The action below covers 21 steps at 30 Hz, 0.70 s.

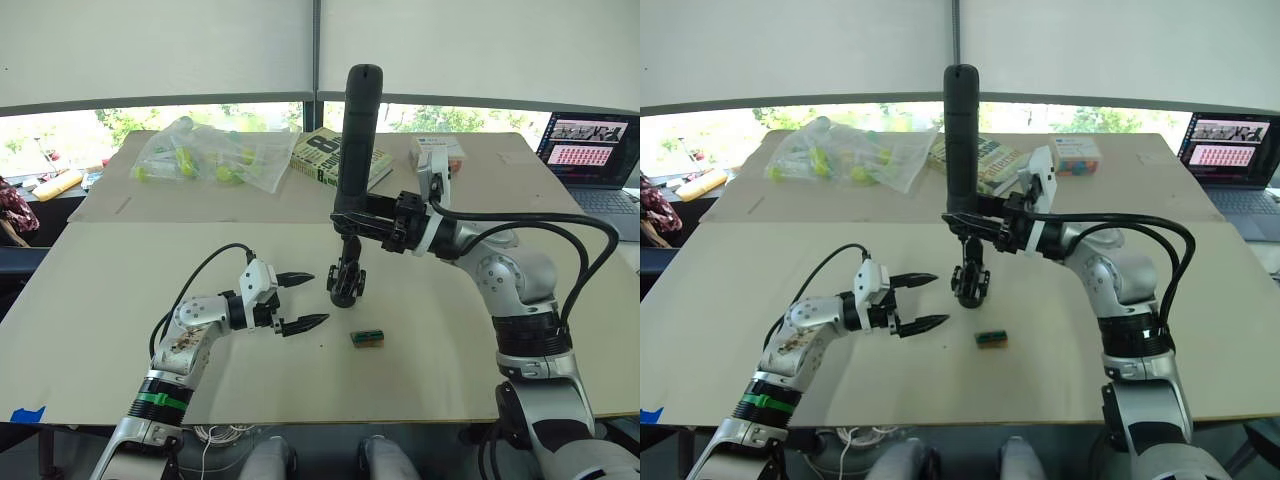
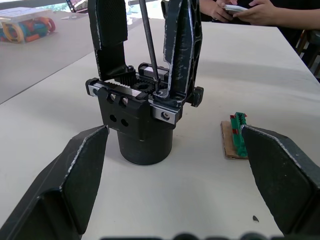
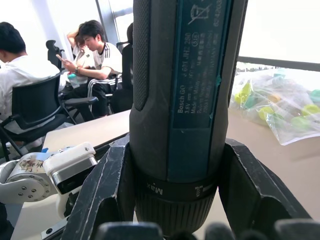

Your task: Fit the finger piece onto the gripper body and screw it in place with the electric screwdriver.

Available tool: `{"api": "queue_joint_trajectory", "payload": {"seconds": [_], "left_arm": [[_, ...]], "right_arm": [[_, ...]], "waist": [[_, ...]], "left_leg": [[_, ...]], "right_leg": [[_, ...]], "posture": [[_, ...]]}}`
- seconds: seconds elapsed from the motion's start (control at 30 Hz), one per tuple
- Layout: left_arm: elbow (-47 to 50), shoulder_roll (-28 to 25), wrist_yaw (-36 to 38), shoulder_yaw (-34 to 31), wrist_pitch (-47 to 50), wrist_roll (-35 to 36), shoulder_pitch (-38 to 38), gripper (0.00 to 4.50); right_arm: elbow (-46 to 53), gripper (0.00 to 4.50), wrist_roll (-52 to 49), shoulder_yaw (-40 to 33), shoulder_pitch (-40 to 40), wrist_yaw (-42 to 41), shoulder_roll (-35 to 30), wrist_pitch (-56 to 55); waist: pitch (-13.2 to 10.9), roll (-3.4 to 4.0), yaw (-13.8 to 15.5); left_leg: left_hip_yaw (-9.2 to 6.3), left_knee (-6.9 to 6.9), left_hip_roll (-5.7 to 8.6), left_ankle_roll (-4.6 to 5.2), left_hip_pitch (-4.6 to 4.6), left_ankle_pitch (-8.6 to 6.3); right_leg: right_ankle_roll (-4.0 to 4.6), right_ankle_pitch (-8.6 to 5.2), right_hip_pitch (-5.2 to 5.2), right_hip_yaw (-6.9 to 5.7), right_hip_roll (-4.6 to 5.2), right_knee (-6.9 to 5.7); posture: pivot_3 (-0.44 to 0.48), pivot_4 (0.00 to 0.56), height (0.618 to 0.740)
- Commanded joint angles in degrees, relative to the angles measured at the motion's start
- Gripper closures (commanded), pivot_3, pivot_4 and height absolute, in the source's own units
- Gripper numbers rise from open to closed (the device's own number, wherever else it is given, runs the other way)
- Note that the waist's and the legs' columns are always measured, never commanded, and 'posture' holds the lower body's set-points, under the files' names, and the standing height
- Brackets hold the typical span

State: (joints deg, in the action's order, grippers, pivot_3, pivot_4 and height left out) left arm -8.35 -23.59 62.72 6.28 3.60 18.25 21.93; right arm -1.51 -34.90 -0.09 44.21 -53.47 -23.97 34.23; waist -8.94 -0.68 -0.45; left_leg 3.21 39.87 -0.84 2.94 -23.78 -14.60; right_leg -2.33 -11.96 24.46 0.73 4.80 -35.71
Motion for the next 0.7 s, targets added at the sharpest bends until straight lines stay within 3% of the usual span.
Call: {"api": "queue_joint_trajectory", "payload": {"seconds": [0.03, 0.7], "left_arm": [[0.7, 0.01, 0.09, -0.22, -1.16, 0.08, -0.06, 0.0], [0.52, -0.02, -0.03, -0.32, -1.45, -0.05, -0.45, 0.0]], "right_arm": [[1.4, 2.58, -1.07, -1.58, 2.51, -0.17, 0.48, -0.97], [0.05, 2.58, -0.86, -1.76, 3.26, -0.82, 0.92, -1.65]], "waist": [[0.0, 0.0, -0.04], [0.0, 0.0, -0.21]], "left_leg": [[0.0, 0.0, 0.0, 0.0, 0.0, 0.0], [0.0, -0.02, 0.0, 0.0, 0.0, 0.0]], "right_leg": [[0.0, 0.0, 0.0, 0.0, 0.0, 0.0], [0.0, 0.0, 0.01, 0.0, 0.0, -0.01]], "posture": [[0.0, 0.15, 0.74], [0.0, 0.15, 0.74]]}}
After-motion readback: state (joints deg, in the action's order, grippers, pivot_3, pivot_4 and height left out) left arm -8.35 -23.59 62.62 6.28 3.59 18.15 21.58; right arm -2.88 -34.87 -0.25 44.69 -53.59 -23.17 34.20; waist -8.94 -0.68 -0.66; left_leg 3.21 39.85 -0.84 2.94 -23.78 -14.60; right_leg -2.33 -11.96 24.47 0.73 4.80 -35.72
